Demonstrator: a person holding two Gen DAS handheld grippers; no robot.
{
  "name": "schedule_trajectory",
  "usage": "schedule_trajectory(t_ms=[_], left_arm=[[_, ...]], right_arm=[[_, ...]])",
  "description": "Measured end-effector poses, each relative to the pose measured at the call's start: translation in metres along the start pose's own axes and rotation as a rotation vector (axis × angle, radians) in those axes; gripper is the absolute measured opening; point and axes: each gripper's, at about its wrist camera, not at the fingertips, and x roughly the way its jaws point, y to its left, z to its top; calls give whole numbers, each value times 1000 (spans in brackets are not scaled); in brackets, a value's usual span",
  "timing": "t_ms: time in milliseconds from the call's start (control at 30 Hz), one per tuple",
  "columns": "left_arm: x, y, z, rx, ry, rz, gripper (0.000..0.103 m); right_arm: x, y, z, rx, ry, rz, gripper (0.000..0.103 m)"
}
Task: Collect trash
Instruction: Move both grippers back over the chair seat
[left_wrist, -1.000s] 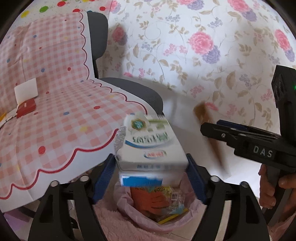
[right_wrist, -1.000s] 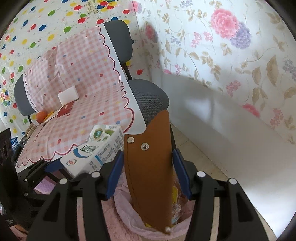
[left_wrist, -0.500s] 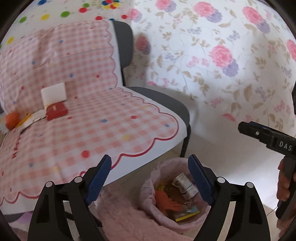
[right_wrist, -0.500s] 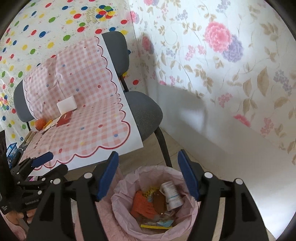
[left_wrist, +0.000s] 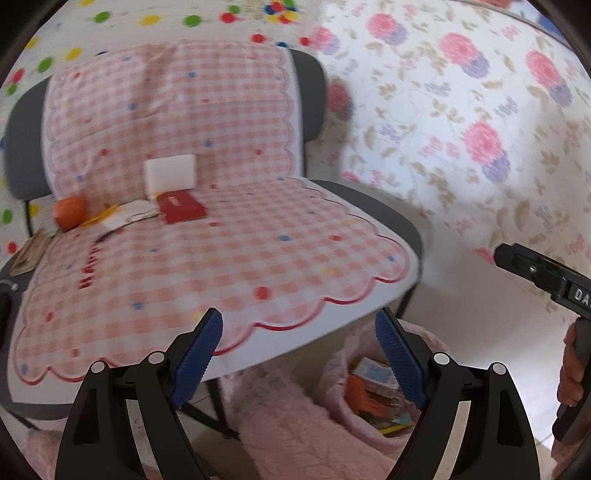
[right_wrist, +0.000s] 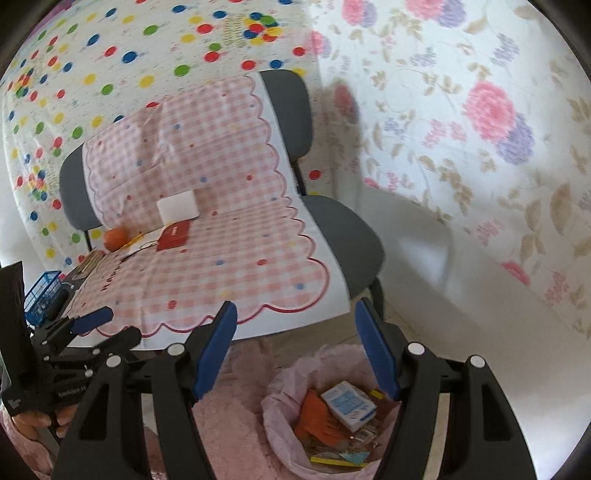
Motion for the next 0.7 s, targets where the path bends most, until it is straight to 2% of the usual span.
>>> schedule_trajectory(t_ms=[333,700], left_arm=[[-11,60,4,-124,-12,108,84],[-13,141,32,-220,-28,259,84]], right_arm=[[26,44,19,-74,19,68,65],[82,89,56,-118,43,150,65]])
